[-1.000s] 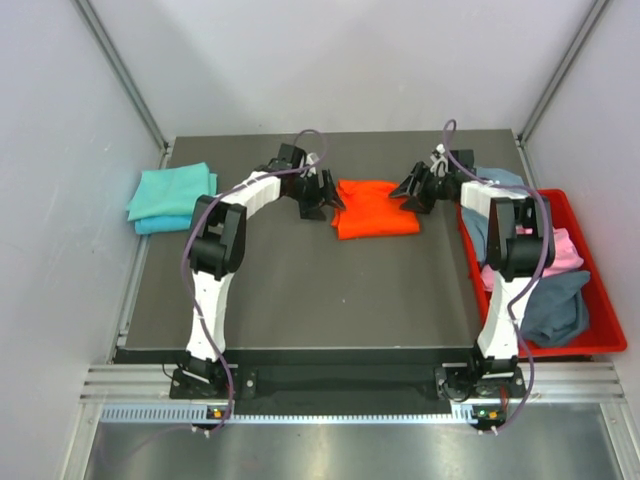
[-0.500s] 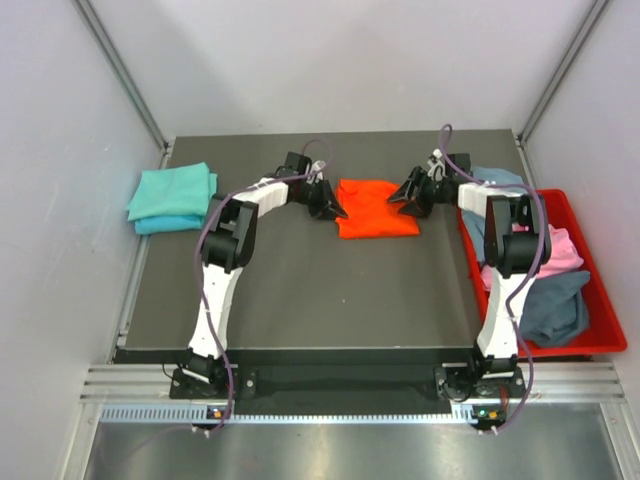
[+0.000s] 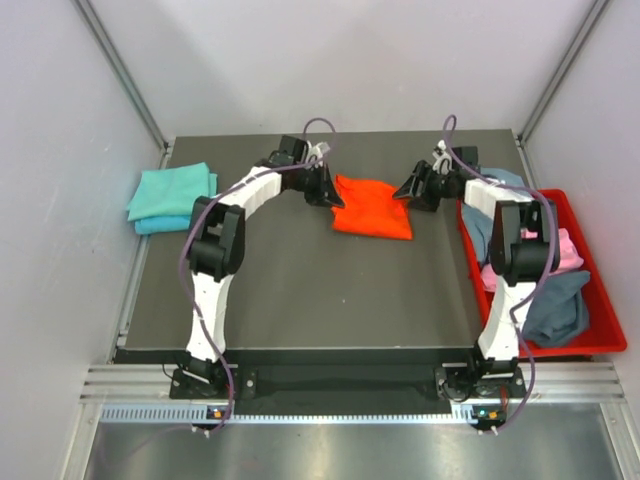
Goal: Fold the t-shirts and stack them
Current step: Neatly place the folded tshirt to the corner
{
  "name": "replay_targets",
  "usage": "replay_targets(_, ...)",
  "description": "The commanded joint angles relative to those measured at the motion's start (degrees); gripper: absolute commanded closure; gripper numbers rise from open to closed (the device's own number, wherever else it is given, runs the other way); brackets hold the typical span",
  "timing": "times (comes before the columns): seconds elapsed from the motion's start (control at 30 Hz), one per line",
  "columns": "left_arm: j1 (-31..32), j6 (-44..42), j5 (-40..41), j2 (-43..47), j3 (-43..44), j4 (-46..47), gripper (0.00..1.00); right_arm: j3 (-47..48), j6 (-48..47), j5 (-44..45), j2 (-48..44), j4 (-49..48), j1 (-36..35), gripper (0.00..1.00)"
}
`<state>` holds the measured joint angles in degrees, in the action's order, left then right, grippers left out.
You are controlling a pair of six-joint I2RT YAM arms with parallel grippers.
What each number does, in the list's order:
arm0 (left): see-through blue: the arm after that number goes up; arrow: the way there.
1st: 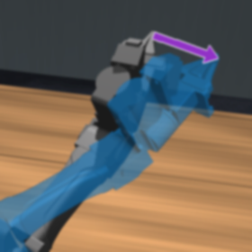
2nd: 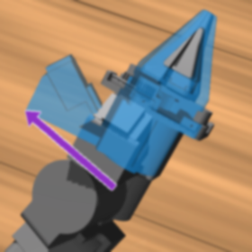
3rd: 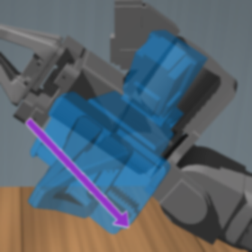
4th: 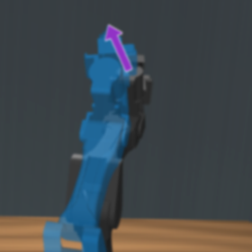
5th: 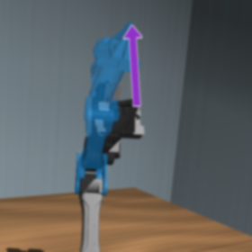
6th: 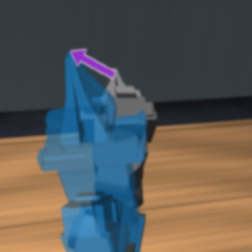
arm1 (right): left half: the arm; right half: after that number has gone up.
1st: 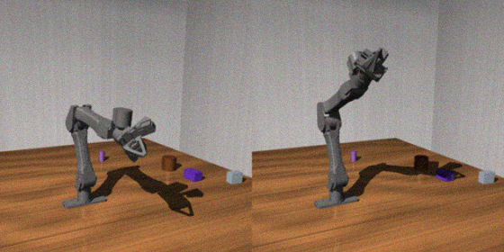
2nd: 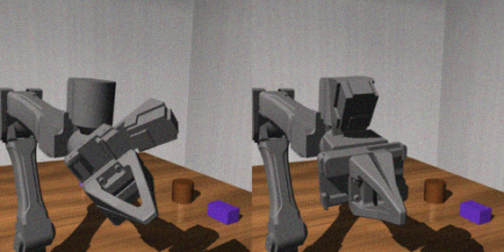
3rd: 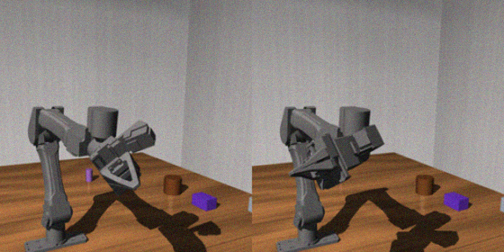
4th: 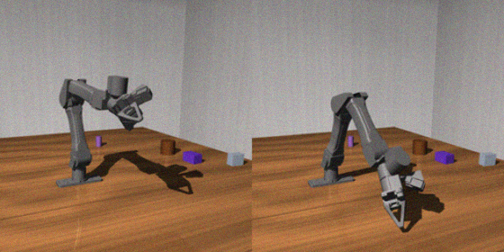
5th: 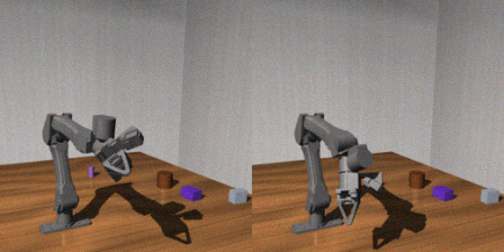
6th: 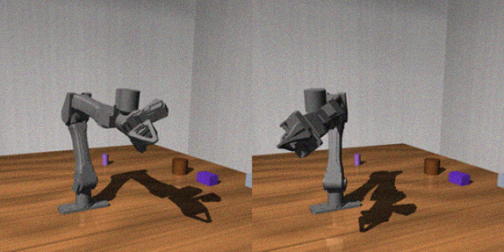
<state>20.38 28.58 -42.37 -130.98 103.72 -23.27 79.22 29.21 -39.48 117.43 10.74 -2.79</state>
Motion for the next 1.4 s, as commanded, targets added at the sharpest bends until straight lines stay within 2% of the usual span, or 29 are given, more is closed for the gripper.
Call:
replay_targets(0.0, -1.0, -11.5, 2.4, 12.1, 1.0, -5.7, 1.0, 4.1, -7.4, 4.5, -9.0, 2.8, 1.5, 0.35)
replay_targets(0.1, -3.1, -16.5, 7.9, 16.0, 0.9, -12.0, 1.0, 5.4, -13.3, 8.1, -12.3, 5.9, 1.5, 0.34)
replay_targets(0.23, -8.6, -23.6, 10.4, 19.5, 0.1, -17.2, 1.0, 4.9, -17.8, 13.5, -15.7, 7.4, 1.5, 0.32)
replay_targets(0.37, -16.8, -30.0, 14.3, 22.1, 0.1, -22.6, 1.0, 1.7, -18.8, 14.0, -19.6, 7.6, 1.5, 0.32)
replay_targets(0.5, -23.2, -37.4, 16.0, 20.4, 6.9, -33.6, 1.0, -1.1, -18.9, 14.2, -21.4, 7.2, 1.6, 0.32)
replay_targets(0.53, -26.1, -37.4, 15.9, 20.4, 7.3, -34.2, 1.0, -2.2, -18.7, 14.3, -21.5, 7.0, 1.6, 0.32)
replay_targets(0.6, -28.0, -37.8, 19.1, 22.2, 6.4, -32.6, 1.0, -3.2, -18.2, 14.0, -21.7, 6.6, 1.6, 0.32)
replay_targets(1.0, -29.1, -43.7, 31.5, 20.2, 20.5, -37.6, 1.0, -2.2, -16.4, 12.6, -18.6, 5.4, 1.6, 0.32)
replay_targets(1.37, -29.8, -48.7, 41.3, 19.4, 20.7, -37.5, 1.0, -1.7, -15.2, 11.5, -17.1, 5.1, 1.6, 0.32)
